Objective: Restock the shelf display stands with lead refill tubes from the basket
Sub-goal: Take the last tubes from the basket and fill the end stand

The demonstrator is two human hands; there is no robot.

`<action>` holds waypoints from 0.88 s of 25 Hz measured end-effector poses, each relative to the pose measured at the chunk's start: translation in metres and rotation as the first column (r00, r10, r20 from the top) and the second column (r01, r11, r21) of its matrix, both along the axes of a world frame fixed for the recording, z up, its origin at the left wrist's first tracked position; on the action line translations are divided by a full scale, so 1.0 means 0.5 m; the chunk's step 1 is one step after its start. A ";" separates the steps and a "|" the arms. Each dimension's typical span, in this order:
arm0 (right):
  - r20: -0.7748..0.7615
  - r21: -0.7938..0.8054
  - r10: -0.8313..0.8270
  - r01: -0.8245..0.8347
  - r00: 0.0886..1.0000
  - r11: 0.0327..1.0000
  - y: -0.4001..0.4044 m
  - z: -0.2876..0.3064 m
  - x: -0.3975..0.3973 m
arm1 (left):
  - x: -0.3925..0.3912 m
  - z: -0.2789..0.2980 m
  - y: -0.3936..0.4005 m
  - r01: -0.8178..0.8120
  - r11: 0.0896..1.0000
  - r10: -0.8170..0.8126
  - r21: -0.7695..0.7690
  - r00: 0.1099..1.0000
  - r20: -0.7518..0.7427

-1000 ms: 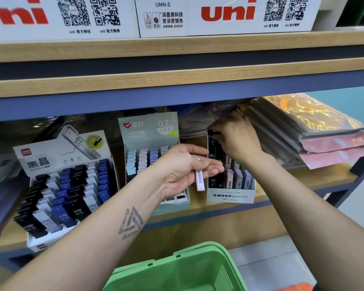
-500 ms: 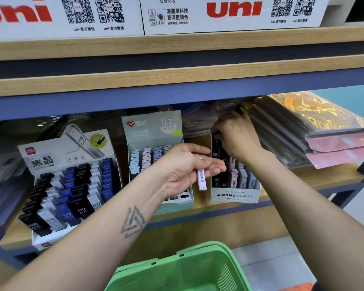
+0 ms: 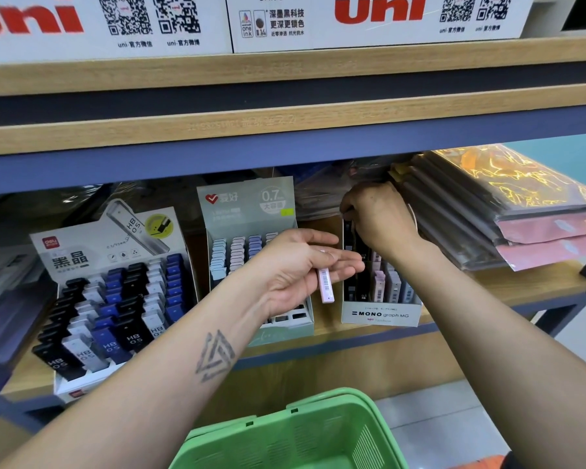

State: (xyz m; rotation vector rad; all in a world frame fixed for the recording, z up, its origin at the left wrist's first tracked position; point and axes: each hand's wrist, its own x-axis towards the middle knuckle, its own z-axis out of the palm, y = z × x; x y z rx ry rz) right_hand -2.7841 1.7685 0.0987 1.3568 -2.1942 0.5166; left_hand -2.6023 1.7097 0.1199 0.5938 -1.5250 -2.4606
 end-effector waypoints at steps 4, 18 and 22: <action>-0.036 -0.014 0.002 -0.003 0.999 1.000 0.010 0.005 0.002 | 0.000 -0.001 -0.002 -0.009 1.000 0.009 0.025 1.000 -0.003; 0.902 -0.358 0.375 -0.117 0.214 0.926 0.157 0.057 0.089 | -0.059 -0.008 0.048 -0.286 0.944 0.324 0.167 0.899 -0.295; 0.780 -0.409 0.237 0.186 0.579 0.893 0.204 0.086 0.011 | -0.066 -0.027 0.048 -0.196 0.680 0.243 -0.707 0.969 -0.036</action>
